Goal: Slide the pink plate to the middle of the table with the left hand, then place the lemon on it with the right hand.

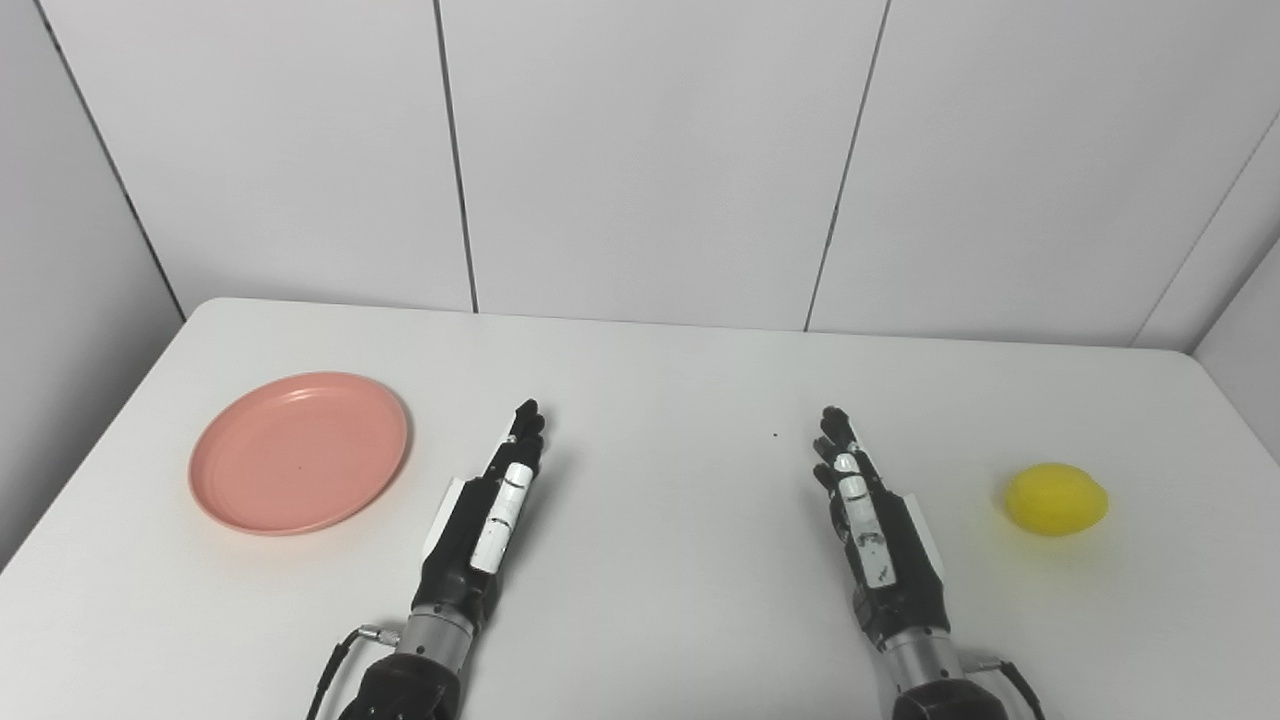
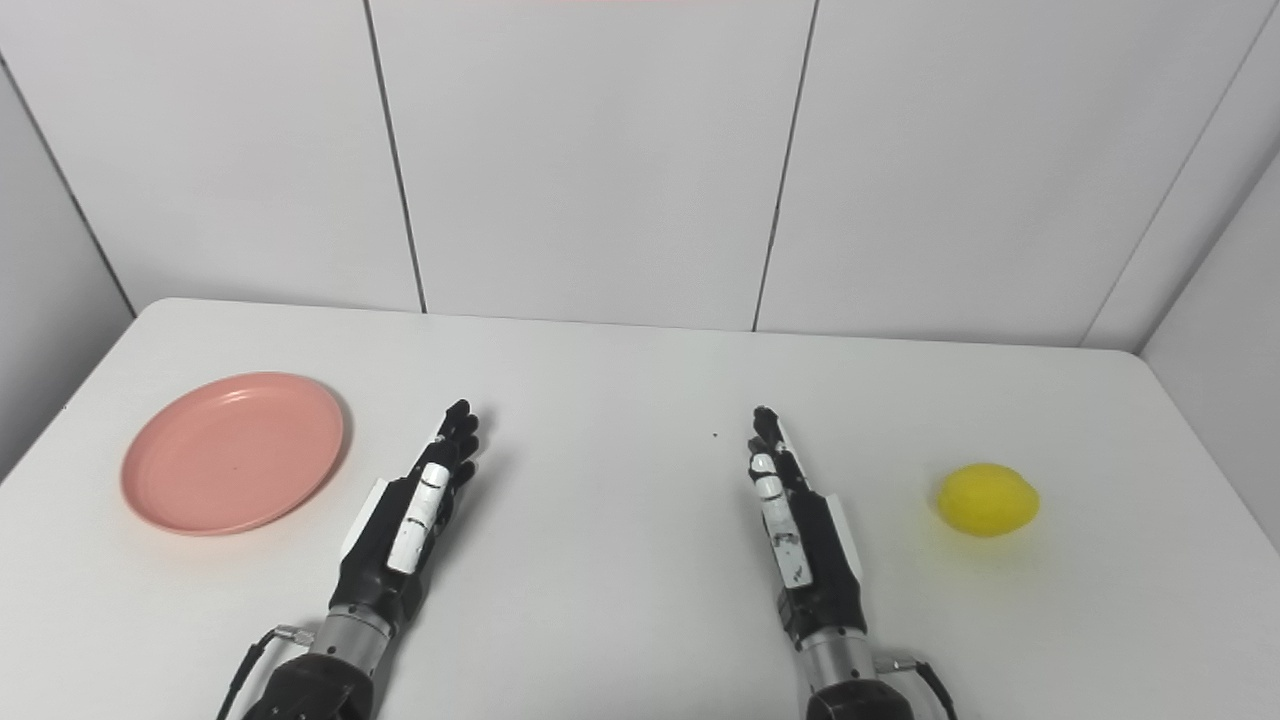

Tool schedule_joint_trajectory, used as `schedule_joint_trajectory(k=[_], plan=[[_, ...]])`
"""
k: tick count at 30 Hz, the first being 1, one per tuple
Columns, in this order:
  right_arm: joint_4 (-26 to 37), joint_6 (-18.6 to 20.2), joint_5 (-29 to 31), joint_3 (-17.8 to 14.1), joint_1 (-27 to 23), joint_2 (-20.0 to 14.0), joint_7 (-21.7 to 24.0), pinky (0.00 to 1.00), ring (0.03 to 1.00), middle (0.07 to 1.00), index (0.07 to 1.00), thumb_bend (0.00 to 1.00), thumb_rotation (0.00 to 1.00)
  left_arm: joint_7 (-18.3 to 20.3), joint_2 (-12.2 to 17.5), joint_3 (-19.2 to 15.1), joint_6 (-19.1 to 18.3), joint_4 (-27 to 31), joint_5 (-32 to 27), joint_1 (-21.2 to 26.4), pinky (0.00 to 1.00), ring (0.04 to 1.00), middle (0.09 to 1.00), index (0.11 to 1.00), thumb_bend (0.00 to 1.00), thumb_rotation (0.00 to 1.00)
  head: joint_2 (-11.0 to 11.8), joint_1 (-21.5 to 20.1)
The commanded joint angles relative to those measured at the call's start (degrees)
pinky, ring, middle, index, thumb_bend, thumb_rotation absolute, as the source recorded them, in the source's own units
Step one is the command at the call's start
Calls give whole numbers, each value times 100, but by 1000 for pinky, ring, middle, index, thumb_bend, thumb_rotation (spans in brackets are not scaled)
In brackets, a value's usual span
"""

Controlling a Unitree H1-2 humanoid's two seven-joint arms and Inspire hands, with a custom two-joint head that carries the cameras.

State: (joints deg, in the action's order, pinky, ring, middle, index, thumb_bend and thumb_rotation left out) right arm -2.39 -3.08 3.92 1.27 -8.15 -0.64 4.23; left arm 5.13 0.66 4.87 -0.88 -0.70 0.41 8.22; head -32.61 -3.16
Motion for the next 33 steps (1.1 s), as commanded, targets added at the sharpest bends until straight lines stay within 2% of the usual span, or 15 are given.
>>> schedule_joint_trajectory(k=[1, 2, 6, 10, 15, 19, 23, 26, 27, 28, 29, 30, 31, 32, 33], plan=[[132, 3, 20, -21, -94, 8, -14, 998, 987, 984, 956, 624, 924, 4, -8, 13, 203, 180, 21, 110, 1000, 1000, 1000, 1000, 664, 1000, -6, -42], [125, 10, -17, -11, -96, 11, -27, 995, 986, 984, 956, 642, 928, 5, 2, 8, 213, 180, 21, 109, 1000, 1000, 1000, 1000, 666, 1000, -3, -189], [73, -9, -185, 54, -121, 11, -67, 1000, 999, 994, 966, 645, 968, -52, 50, -34, 322, 158, 75, 95, 1000, 1000, 1000, 1000, 651, 1000, -2, -342], [73, 57, -287, 59, -139, 70, -157, 989, 986, 981, 950, 693, 940, -242, 18, -133, 494, 89, 186, 79, 969, 981, 1000, 1000, 620, 1000, -2, -353], [32, 35, -367, 91, -154, 34, -141, 993, 996, 992, 962, 689, 963, -269, 8, -157, 573, 36, 157, 93, 947, 970, 1000, 999, 617, 1000, 0, -364], [32, 22, -396, 98, -158, 21, -135, 998, 996, 993, 968, 681, 976, -41, 41, -130, 555, 9, -124, 114, 994, 997, 1000, 1000, 625, 1000, 15, -341], [29, 41, -354, 94, -157, 0, -99, 1000, 996, 995, 971, 677, 974, 85, 99, -80, 450, 53, -155, 113, 1000, 1000, 1000, 1000, 672, 1000, 44, -273], [-16, -51, -223, 69, -140, -35, -12, 1000, 998, 995, 971, 661, 963, 26, 44, -85, 449, 77, -108, 106, 1000, 1000, 1000, 1000, 672, 1000, 135, 60], [-29, -84, -176, 63, -133, -53, 31, 1000, 999, 998, 978, 649, 960, -14, 16, -89, 455, 86, -73, 102, 1000, 1000, 1000, 1000, 655, 1000, 135, 60], [-17, -85, -115, 22, -107, -48, 28, 1000, 1000, 1000, 982, 642, 959, -72, -34, -106, 551, 38, -59, 109, 1000, 1000, 1000, 1000, 645, 1000, 192, 285], [-8, -83, -73, -9, -88, -45, 21, 991, 992, 989, 964, 665, 914, -112, -69, -116, 623, -1, -52, 114, 990, 1000, 1000, 1000, 633, 1000, 203, 322], [5, -77, -75, -26, -63, -83, 27, 991, 990, 986, 961, 680, 903, -147, -95, -102, 688, -34, -10, 124, 986, 1000, 1000, 1000, 628, 1000, 259, 543], [12, -75, -77, -34, -47, -117, 36, 997, 993, 987, 964, 704, 906, -172, -111, -88, 728, -55, 25, 131, 984, 1000, 1000, 1000, 625, 1000, 269, 577], [21, -93, -33, -43, -31, -163, 84, 998, 993, 987, 965, 706, 906, -196, -132, -63, 680, -16, 67, 133, 983, 1000, 1000, 1000, 625, 1000, 320, 788], [28, -106, 3, -48, -21, -193, 116, 1000, 998, 993, 973, 699, 897, -212, -148, -48, 643, 13, 96, 134, 993, 1000, 1000, 1000, 624, 1000, 320, 788]])
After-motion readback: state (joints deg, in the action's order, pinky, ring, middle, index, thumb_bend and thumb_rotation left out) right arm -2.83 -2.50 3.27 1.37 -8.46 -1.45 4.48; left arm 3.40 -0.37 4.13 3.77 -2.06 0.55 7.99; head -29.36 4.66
